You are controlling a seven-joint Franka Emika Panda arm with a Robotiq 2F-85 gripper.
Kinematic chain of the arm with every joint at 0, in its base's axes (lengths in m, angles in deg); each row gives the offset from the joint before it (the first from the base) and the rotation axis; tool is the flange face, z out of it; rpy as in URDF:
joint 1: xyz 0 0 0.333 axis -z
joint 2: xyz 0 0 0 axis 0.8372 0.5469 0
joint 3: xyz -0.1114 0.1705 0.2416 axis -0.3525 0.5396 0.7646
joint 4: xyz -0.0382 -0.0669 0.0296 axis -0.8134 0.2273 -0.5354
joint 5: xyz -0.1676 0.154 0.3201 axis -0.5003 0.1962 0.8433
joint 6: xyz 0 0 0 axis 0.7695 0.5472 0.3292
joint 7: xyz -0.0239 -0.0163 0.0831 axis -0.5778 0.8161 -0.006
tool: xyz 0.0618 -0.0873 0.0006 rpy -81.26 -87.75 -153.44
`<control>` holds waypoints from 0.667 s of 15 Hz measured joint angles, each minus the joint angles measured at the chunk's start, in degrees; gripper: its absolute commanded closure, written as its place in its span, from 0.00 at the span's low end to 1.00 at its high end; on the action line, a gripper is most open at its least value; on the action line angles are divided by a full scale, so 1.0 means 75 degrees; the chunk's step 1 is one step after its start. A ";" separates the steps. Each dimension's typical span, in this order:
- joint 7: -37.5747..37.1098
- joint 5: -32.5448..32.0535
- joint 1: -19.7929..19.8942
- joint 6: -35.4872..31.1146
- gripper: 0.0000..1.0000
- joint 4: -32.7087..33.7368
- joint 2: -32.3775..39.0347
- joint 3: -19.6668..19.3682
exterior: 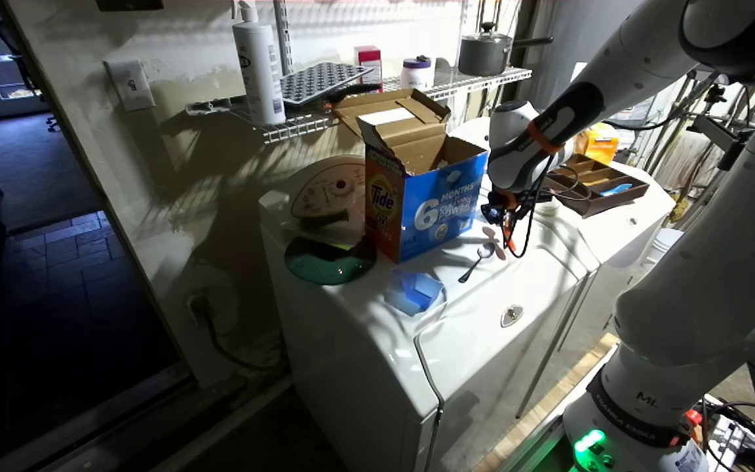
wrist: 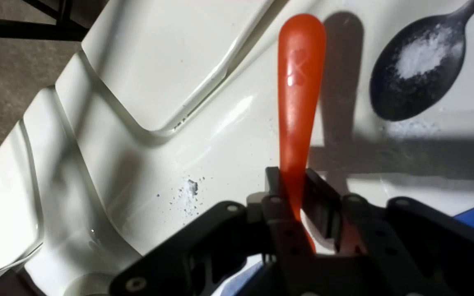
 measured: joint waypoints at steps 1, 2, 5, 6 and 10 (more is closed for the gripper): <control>-0.0004 0.0000 -0.0032 -0.0034 0.96 0.0073 0.0080 -0.0021; -0.0007 0.0000 -0.0071 -0.0090 0.96 0.0145 0.0165 -0.0046; -0.0016 0.0000 -0.0191 -0.0295 0.96 0.0303 0.0426 -0.0122; -0.0018 0.0000 -0.0228 -0.0347 0.96 0.0349 0.0512 -0.0144; -0.0019 0.0000 -0.0391 -0.0521 0.93 0.0477 0.0763 -0.0289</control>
